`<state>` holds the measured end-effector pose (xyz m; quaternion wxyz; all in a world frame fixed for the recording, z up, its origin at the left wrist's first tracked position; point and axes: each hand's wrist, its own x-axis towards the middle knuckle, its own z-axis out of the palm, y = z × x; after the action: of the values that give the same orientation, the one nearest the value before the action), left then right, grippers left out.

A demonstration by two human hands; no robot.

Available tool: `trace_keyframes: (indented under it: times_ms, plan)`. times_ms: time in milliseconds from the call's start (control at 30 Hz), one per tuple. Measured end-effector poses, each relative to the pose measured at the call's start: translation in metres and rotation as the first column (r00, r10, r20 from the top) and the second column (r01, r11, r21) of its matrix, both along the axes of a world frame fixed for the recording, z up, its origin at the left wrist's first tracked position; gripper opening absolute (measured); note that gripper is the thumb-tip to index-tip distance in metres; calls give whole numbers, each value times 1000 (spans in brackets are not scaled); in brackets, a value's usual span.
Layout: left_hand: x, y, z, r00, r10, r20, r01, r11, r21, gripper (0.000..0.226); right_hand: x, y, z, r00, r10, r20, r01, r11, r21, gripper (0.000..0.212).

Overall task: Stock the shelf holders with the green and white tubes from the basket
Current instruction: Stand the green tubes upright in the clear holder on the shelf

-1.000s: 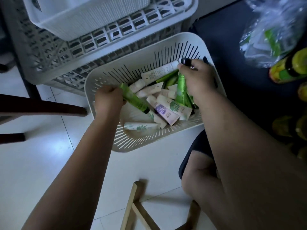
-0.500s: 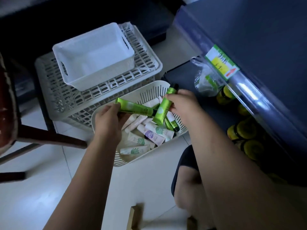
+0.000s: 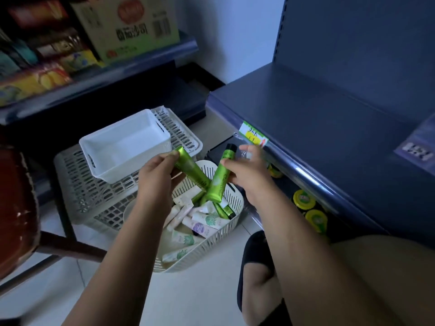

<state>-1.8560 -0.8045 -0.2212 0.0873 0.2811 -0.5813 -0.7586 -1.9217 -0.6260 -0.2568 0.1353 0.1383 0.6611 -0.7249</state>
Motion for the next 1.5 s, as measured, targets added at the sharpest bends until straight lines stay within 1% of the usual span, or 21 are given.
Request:
trace_keyframes:
  times_ms: [67,100,200,233,300,333,367,400,467,533,600,667,767,867,967,1100,1200,1300,1400,1467,1500]
  plan:
    - [-1,6,11,999,-47,-26,46,998,-38,10,6,4,15,999,29,-20,-29,999,-34,76]
    - [-1,9,16,997,-69,-40,66,995,-68,11,8,6,21,999,34,-27,-35,999,-34,76]
    - [-2,15,29,990,-114,-83,100,984,-150,14,12,14,38,996,34,-80,-33,999,16,48]
    - [-1,17,34,989,-118,-91,101,980,-173,14,14,18,43,993,35,-109,-29,998,55,43]
    - [0,18,43,987,-123,-103,101,975,-198,12,18,26,54,985,9,-170,18,987,160,43]
    - [1,19,47,986,-124,-108,99,973,-209,12,19,30,60,982,-16,-190,50,983,175,43]
    - [0,18,50,986,-122,-110,95,970,-223,12,21,33,65,980,-51,-195,81,986,149,42]
    - [0,18,53,987,-116,-115,86,967,-240,13,22,36,70,979,-99,-179,115,990,81,39]
    - [-3,18,63,984,-109,-139,68,960,-271,15,25,44,80,975,-194,-108,178,974,-141,35]
    - [-6,21,77,978,-124,-169,71,954,-292,11,32,53,90,969,-247,-21,224,910,-349,30]
    - [-10,27,92,965,-164,-203,96,947,-308,8,38,62,96,970,-238,43,227,835,-502,17]
    - [-14,39,109,945,-236,-226,148,926,-347,10,46,69,103,974,-221,51,206,766,-610,11]
    - [-25,66,134,897,-369,-244,257,884,-391,12,60,78,116,976,-219,2,166,732,-660,7]
    - [-33,97,158,854,-443,-274,306,852,-425,10,73,91,133,976,-207,-74,109,748,-655,9]
    - [-35,131,184,803,-512,-306,348,818,-457,9,86,115,150,954,-256,-156,105,773,-626,13]
    - [-28,183,210,681,-653,-331,481,740,-471,13,104,159,169,917,-291,-273,105,836,-538,27]
    - [-16,224,220,589,-739,-327,542,662,-518,17,122,197,182,849,-413,-329,220,843,-491,32]
    - [-2,263,231,521,-784,-337,597,617,-513,15,143,235,195,786,-494,-371,311,835,-454,32]
    - [9,299,241,469,-809,-354,636,587,-500,13,165,269,206,724,-554,-411,413,826,-384,22]
    - [17,323,247,416,-838,-354,667,546,-508,11,179,290,210,687,-569,-453,485,822,-298,12]
    - [23,334,249,390,-851,-352,683,523,-510,10,186,301,212,670,-571,-474,516,818,-256,18]
